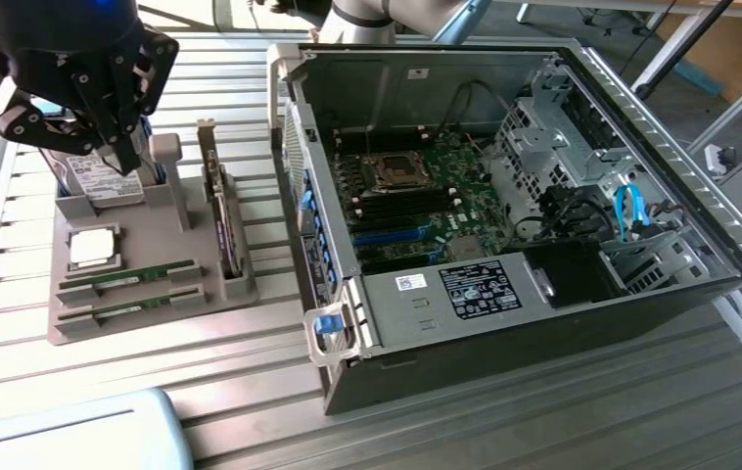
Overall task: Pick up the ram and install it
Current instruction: 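Pick up the ram and move it above insertion slot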
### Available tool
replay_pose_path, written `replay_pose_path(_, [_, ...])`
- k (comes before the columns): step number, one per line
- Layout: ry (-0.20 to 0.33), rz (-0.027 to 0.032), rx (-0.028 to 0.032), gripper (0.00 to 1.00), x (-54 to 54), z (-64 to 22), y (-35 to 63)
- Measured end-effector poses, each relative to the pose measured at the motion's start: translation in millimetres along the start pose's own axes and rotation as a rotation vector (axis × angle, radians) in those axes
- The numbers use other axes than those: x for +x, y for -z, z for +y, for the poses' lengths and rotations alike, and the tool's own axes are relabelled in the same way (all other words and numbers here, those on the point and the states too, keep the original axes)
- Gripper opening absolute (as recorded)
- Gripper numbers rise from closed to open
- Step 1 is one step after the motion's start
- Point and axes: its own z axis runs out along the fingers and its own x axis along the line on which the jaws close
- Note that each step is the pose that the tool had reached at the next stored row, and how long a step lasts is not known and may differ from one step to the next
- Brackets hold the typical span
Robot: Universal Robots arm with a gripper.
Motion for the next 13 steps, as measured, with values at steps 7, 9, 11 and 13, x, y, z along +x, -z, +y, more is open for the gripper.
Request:
replay_pose_path(7, [0.141, 0.0061, -0.0034, 0.11, 0.0, -0.1, -1.3])
replay_pose_path(9, [0.177, 0.0078, -0.0043, 0.11, 0.0, -0.1, -1.6])
replay_pose_path(11, [0.213, 0.0094, -0.0052, 0.11, 0.0, -0.1, -2.0])
replay_pose_path(13, [0.250, 0.0110, -0.0061, 0.11, 0.1, -0.1, -2.4])
